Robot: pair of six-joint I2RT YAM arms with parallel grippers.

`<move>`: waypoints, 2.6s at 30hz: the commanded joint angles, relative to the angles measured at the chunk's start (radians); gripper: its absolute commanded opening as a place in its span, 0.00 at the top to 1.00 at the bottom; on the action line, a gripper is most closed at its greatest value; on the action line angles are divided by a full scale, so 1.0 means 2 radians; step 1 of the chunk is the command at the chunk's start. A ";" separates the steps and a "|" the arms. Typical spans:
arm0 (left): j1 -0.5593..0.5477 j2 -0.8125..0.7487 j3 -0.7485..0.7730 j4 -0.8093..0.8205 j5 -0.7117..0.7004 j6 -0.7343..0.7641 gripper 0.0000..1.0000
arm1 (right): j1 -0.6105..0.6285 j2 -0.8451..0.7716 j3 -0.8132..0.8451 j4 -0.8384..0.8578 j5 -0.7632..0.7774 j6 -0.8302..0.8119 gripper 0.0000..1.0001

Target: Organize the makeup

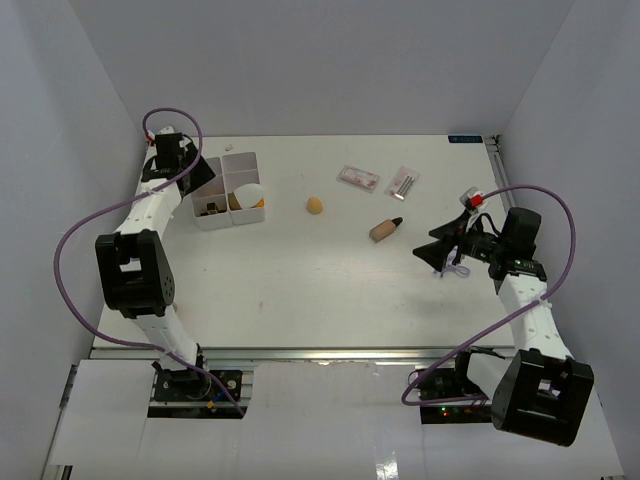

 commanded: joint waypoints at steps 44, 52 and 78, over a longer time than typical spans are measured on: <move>0.000 -0.496 -0.399 0.133 0.353 0.054 0.02 | 0.397 0.678 0.683 -0.113 0.471 0.007 0.53; -0.010 -0.479 -0.406 0.166 0.423 0.040 0.02 | 0.394 0.629 0.650 -0.112 0.443 0.000 0.87; -0.334 -0.317 -0.351 0.315 0.279 0.003 0.03 | 0.287 0.254 0.258 0.004 -0.109 0.110 0.90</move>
